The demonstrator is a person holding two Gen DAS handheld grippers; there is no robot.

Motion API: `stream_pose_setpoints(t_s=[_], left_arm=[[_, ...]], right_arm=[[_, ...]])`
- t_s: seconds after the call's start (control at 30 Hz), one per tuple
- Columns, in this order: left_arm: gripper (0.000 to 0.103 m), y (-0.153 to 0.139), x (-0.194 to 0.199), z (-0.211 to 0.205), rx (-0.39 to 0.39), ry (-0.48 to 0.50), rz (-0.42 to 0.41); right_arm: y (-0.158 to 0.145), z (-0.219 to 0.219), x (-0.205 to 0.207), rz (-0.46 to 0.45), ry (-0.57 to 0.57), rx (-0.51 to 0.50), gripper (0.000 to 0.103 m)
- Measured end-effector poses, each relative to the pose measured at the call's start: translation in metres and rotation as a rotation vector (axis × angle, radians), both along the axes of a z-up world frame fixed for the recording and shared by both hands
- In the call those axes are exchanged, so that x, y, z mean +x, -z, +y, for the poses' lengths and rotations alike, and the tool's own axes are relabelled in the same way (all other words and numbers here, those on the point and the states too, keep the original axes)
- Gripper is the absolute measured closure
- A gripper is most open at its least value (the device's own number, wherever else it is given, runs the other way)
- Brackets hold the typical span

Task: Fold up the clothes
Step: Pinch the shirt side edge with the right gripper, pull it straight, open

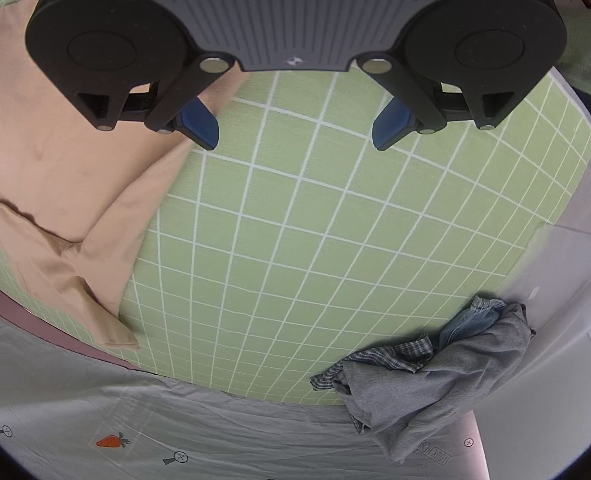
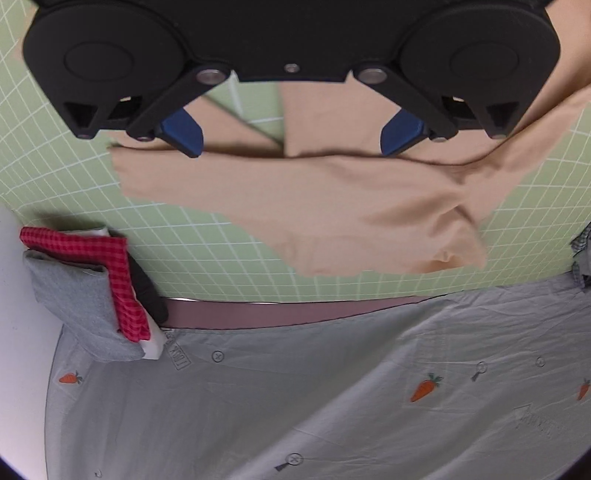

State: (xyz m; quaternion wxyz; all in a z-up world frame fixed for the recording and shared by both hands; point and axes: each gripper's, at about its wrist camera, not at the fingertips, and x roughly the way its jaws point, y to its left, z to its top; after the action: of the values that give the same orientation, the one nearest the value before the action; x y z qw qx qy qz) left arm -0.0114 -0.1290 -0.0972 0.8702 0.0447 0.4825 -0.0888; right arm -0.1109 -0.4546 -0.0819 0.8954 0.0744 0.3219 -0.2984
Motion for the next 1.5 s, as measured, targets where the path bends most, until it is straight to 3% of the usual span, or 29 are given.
stream_pose_setpoints(t_s=[0.17, 0.37, 0.5, 0.63, 0.8, 0.87, 0.93, 1.0, 1.07, 1.27, 1.5], left_arm=[[0.011, -0.002, 0.009, 0.039, 0.026, 0.131, -0.048], [0.011, 0.002, 0.016, 0.086, 0.029, 0.165, -0.023], [0.011, 0.005, 0.026, 0.110, 0.023, 0.126, -0.013], [0.011, 0.003, 0.024, 0.125, 0.016, 0.137, -0.022], [0.011, 0.009, 0.019, 0.139, 0.025, 0.138, 0.006], [0.011, 0.009, 0.020, 0.141, 0.020, 0.131, 0.008], [0.011, 0.007, 0.021, 0.139, 0.014, 0.131, 0.002], [0.011, 0.007, 0.021, 0.134, 0.007, 0.138, -0.002], [0.011, 0.007, 0.019, 0.126, 0.003, 0.154, 0.001], [0.011, 0.007, 0.012, 0.094, -0.008, 0.217, 0.011], [0.011, 0.003, -0.003, 0.041, -0.027, 0.319, 0.007]], right_arm=[[0.006, 0.085, 0.015, -0.002, 0.018, 0.045, 0.000], [0.015, 0.172, 0.038, 0.016, 0.014, 0.078, 0.000], [0.020, 0.213, 0.059, 0.036, -0.046, 0.077, 0.001], [0.025, 0.234, 0.076, 0.051, -0.066, 0.116, 0.015], [0.035, 0.247, 0.083, 0.073, -0.080, 0.192, 0.043], [0.038, 0.252, 0.083, 0.092, -0.107, 0.194, 0.048], [0.041, 0.256, 0.083, 0.110, -0.132, 0.197, 0.062], [0.042, 0.255, 0.081, 0.118, -0.148, 0.201, 0.089], [0.041, 0.252, 0.077, 0.111, -0.156, 0.205, 0.096], [0.026, 0.231, 0.054, 0.040, -0.165, 0.235, 0.099], [0.006, 0.179, 0.010, -0.027, -0.090, 0.274, 0.100]])
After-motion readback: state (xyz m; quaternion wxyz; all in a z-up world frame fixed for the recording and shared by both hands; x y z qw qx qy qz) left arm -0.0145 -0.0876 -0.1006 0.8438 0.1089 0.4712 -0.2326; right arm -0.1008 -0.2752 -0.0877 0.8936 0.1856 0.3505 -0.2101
